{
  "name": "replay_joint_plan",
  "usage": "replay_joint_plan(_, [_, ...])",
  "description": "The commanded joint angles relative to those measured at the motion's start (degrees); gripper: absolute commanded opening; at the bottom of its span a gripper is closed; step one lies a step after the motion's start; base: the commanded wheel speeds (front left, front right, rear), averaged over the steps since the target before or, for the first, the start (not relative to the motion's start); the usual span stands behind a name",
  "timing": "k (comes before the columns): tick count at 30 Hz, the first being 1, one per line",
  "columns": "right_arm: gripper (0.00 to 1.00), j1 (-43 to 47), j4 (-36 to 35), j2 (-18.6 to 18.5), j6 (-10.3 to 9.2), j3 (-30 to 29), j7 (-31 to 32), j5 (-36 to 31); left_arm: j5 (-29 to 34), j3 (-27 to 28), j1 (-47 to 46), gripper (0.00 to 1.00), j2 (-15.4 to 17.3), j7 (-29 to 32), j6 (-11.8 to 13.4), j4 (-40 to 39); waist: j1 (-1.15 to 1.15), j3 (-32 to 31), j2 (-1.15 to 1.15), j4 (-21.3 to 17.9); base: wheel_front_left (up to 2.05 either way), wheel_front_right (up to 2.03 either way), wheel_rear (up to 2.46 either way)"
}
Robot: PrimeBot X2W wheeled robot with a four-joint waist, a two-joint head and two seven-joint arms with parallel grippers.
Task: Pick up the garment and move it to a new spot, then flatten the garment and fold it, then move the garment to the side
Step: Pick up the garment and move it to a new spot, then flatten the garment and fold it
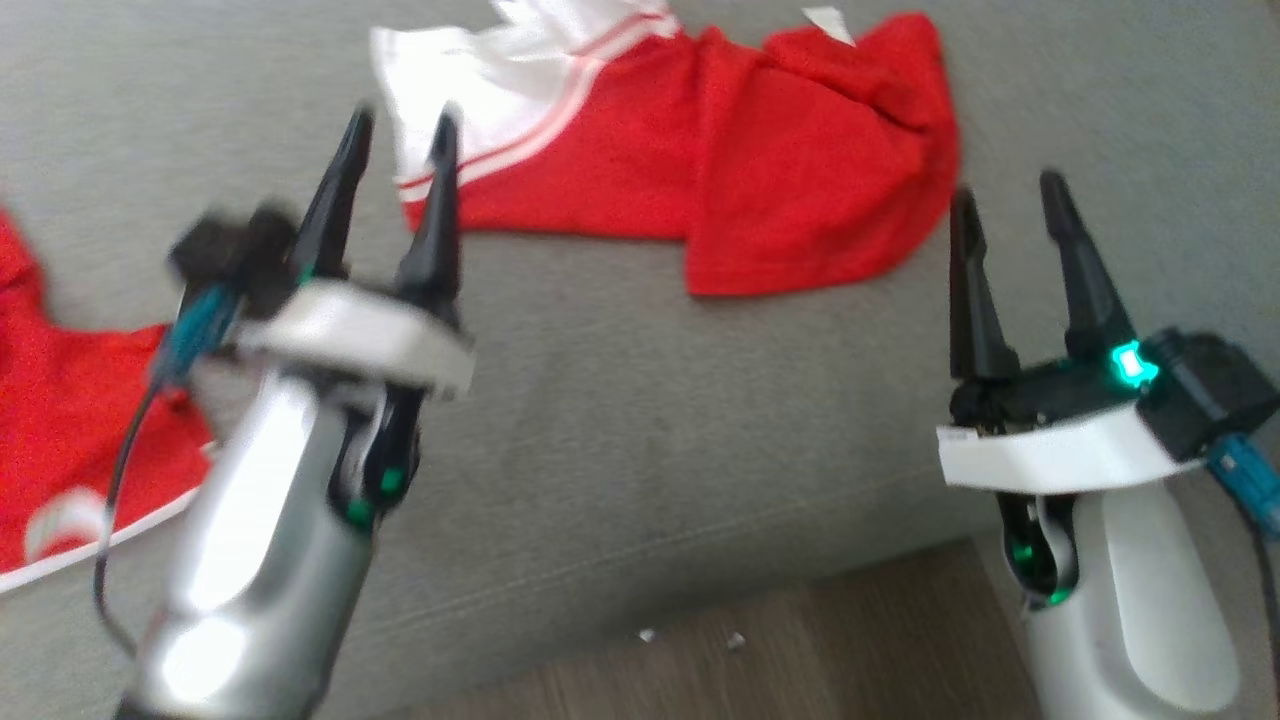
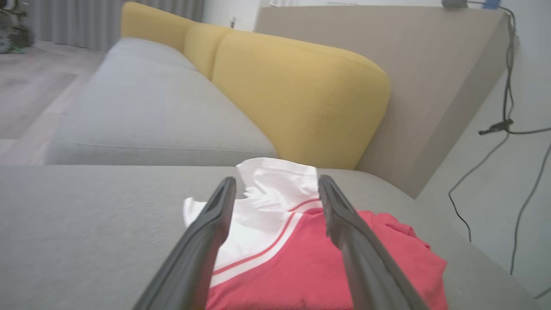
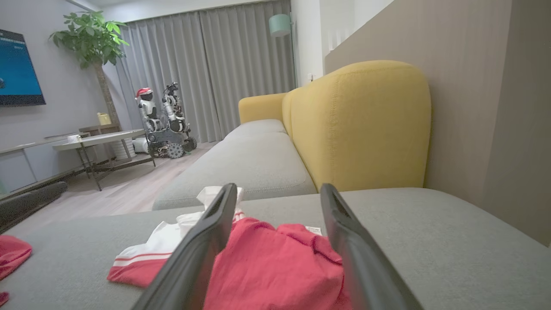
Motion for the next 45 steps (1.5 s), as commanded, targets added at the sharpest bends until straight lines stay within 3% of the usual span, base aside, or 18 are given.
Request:
replay_joint_plan(1, [1.00,0.99,-1.09,0.09,0.42,0.43,-0.38,-0.63,0.92,4.65,2.26,1.00,0.54,-0.29,-0.63,-5.07,0.00,-3.60,0.00,3.98,0.00,0.00,0.00])
replay_joint_plan(8, [1.00,3.31,0.82,0.09,0.42,-1.48,-0.38,-1.43,4.14,13.20,16.66,1.00,-3.64,-0.30,-3.64,-12.15,0.00,-5.01,0.00,6.41,0.00,0.00,0.00])
replay_joint_plan(16, [1.00,1.98,4.90,0.09,0.42,0.03,0.84,-4.23,7.00,15.69,17.71,1.00,-6.35,-0.30,-6.93,-12.52,0.00,-4.54,0.00,8.48,0.00,0.00,0.00])
replay_joint_plan(22, [1.00,-2.10,12.25,0.09,0.42,2.25,4.70,-5.52,7.75,15.69,17.07,1.00,-6.90,-0.30,-8.12,-12.19,0.00,-3.19,0.00,10.78,0.00,0.00,0.00])
replay_joint_plan(30, [1.00,-6.53,21.71,0.09,0.42,-0.21,9.39,-6.67,4.17,12.65,16.28,1.00,-6.96,-0.30,-6.89,-11.98,0.00,-1.08,0.00,15.35,0.00,0.00,0.00])
replay_joint_plan(45, [1.00,-10.45,31.52,0.10,0.42,-4.78,7.69,-7.97,3.78,9.41,14.74,1.00,-6.97,-0.30,-5.31,-12.49,0.00,0.79,0.00,19.15,0.00,0.00,0.00])
